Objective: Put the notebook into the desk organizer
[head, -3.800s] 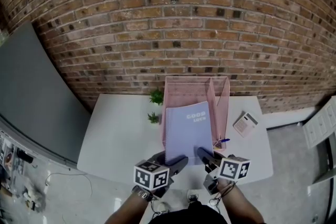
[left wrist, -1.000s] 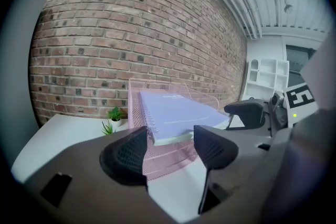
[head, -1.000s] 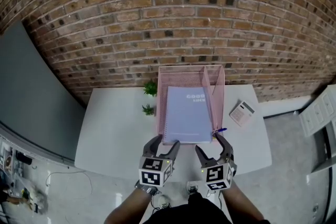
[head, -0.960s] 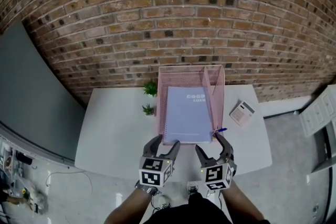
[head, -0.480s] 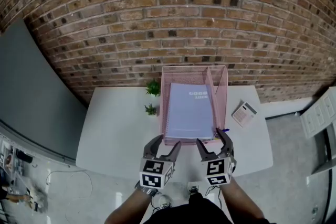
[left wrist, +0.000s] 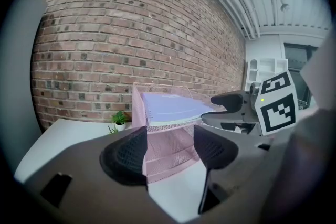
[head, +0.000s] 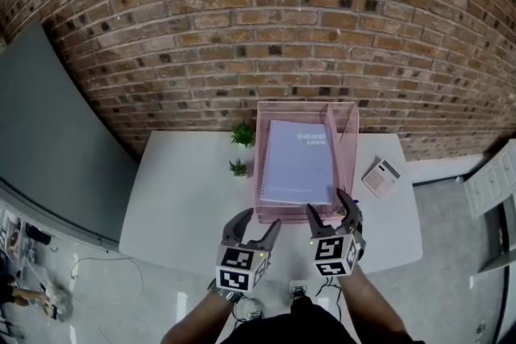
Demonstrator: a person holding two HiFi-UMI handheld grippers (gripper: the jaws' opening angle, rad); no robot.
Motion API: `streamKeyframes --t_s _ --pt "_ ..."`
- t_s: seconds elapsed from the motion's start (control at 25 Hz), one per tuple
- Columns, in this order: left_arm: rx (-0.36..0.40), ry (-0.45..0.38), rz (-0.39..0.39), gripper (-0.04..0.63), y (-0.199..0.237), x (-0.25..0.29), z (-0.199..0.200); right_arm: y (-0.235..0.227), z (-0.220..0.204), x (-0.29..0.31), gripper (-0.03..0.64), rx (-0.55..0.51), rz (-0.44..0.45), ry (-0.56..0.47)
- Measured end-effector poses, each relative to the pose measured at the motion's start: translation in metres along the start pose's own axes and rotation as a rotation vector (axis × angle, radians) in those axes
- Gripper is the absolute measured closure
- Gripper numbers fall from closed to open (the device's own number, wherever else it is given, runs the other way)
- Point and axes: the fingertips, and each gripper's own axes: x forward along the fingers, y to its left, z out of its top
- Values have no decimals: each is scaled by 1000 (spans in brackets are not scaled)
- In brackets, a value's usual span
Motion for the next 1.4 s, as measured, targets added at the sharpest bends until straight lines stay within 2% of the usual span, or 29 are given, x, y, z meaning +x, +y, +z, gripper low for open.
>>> streamKeyframes --t_s 0.28,0.48,0.6,0.64,0.72,0.76,0.88,0.96,1.2,1.4 --pt "-9 -7 -21 319 -1 -6 -1 -1 4 -2 295 34 -2 -23" --pt "-2 -26 -44 319 -5 -21 2 6 20 -22 322 121 29 -80" --pt "12 -39 -64 322 -7 -38 3 14 29 -42 395 219 57 -119" --pt "18 -43 -69 327 -8 -44 3 16 30 -50 448 256 64 -135" --pt "30 -56 -74 391 -9 -57 4 19 32 -65 578 332 75 -167" --pt "36 -68 -74 431 -10 -64 5 20 32 -73 613 366 80 -181" --pt "51 -108 -80 554 -17 -82 8 26 32 -99 614 420 90 -197" --pt "67 -122 -85 584 -23 -89 10 29 31 -116 614 422 88 -199" --pt "112 -123 -87 589 -57 -106 6 24 28 -163 614 413 110 -226" --pt "88 -130 -79 589 -103 -117 -4 14 17 -198 614 396 173 -258"
